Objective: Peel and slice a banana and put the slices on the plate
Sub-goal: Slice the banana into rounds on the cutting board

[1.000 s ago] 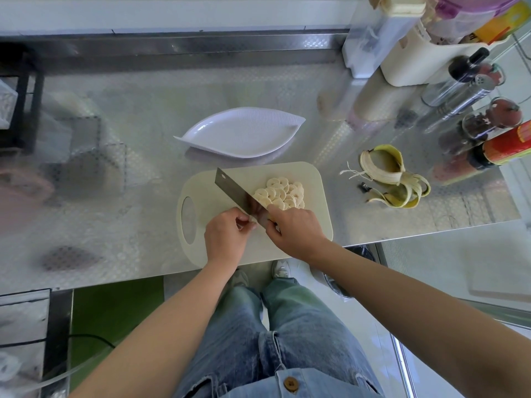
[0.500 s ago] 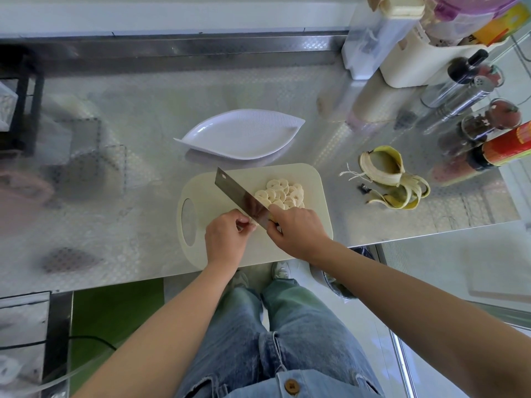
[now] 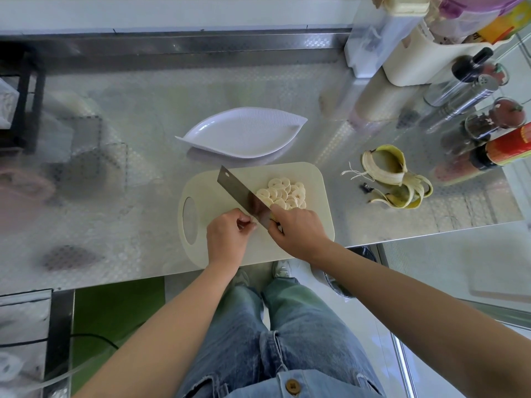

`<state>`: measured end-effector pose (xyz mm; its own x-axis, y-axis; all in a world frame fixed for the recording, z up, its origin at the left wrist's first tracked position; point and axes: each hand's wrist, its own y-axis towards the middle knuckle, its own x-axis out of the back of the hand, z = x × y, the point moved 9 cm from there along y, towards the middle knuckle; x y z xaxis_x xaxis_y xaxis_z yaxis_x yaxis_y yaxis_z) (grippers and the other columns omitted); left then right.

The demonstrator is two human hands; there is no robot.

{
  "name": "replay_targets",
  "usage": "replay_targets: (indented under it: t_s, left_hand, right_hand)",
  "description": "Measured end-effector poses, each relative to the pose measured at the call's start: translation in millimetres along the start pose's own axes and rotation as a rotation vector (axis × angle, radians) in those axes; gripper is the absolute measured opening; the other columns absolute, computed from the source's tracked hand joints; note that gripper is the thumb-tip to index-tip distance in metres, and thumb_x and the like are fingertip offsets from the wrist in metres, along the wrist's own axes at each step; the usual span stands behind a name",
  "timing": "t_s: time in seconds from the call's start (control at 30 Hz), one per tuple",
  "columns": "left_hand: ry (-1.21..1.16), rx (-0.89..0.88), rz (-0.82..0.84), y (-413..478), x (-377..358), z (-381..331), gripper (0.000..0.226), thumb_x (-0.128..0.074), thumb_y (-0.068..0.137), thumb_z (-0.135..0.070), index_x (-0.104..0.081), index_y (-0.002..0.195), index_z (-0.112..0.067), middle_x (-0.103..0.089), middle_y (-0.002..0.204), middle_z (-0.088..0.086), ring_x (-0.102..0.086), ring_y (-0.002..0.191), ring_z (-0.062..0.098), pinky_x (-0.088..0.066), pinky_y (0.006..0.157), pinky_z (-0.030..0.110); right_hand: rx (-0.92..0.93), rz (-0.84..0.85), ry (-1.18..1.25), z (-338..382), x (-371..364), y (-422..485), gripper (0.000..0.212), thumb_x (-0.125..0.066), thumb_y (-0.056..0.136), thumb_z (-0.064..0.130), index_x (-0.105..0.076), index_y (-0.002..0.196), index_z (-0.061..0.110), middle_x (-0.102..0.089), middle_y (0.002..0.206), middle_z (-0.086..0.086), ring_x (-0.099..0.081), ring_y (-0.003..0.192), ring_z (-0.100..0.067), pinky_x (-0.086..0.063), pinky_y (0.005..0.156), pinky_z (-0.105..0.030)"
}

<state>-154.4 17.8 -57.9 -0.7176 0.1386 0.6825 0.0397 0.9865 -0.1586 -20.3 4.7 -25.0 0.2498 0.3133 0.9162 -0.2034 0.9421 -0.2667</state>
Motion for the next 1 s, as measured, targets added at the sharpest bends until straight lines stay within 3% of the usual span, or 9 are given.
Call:
replay_targets:
  t_s: [0.17, 0.43, 0.6, 0.87, 1.0]
  left_hand:
    - [0.006, -0.008, 0.0, 0.1, 0.0, -0.9, 0.015, -0.08, 0.076, -0.024, -0.072, 0.08, -0.012, -0.073, 0.077, 0.0, -0.062, 0.064, 0.013, -0.043, 0.061, 0.023]
    - [0.003, 0.008, 0.014, 1.6, -1.4, 0.9, 0.013, -0.08, 0.076, -0.023, -0.072, 0.079, -0.013, -0.072, 0.076, 0.0, -0.062, 0.064, 0.016, -0.049, 0.063, 0.028]
    - [0.0, 0.01, 0.013, 1.1, -0.9, 0.0, 0.011, -0.079, 0.076, -0.021, -0.072, 0.078, -0.012, -0.072, 0.075, 0.001, -0.062, 0.064, 0.016, -0.046, 0.062, 0.026]
    - [0.008, 0.017, 0.011, 1.2, -1.0, 0.6, 0.014, -0.078, 0.077, -0.019, -0.072, 0.081, -0.008, -0.072, 0.078, 0.004, -0.064, 0.069, 0.02, -0.042, 0.064, 0.025]
    - [-0.007, 0.018, 0.0, 0.9, 0.1, -0.5, 0.013, -0.078, 0.077, -0.017, -0.072, 0.08, -0.007, -0.072, 0.078, 0.005, -0.063, 0.07, 0.02, -0.039, 0.064, 0.024]
  right_hand:
    - [0.02, -0.056, 0.004, 0.8, 13.5, -1.9, 0.024, -0.027, 0.091, 0.036, -0.034, 0.078, 0.017, -0.037, 0.053, 0.001, -0.035, 0.047, -0.024, -0.025, 0.052, -0.028]
    - [0.009, 0.005, -0.008, -1.5, 5.0, -1.7, 0.021, -0.036, 0.095, 0.03, -0.036, 0.079, 0.016, -0.033, 0.052, 0.004, -0.039, 0.05, -0.025, -0.029, 0.054, -0.028]
    - [0.012, 0.015, -0.002, -1.0, 1.5, 0.6, 0.021, -0.036, 0.095, 0.03, -0.037, 0.079, 0.016, -0.033, 0.052, 0.005, -0.034, 0.046, -0.018, -0.029, 0.052, -0.028]
    - [-0.011, 0.021, 0.008, 1.9, -14.2, 4.2, 0.021, -0.036, 0.097, 0.033, -0.035, 0.081, 0.019, -0.041, 0.06, -0.001, -0.04, 0.055, -0.027, -0.032, 0.055, -0.031]
    - [-0.019, 0.0, 0.021, -0.5, -8.9, 2.8, 0.024, -0.037, 0.097, 0.033, -0.034, 0.078, 0.018, -0.035, 0.055, 0.003, -0.039, 0.054, -0.028, -0.03, 0.055, -0.03]
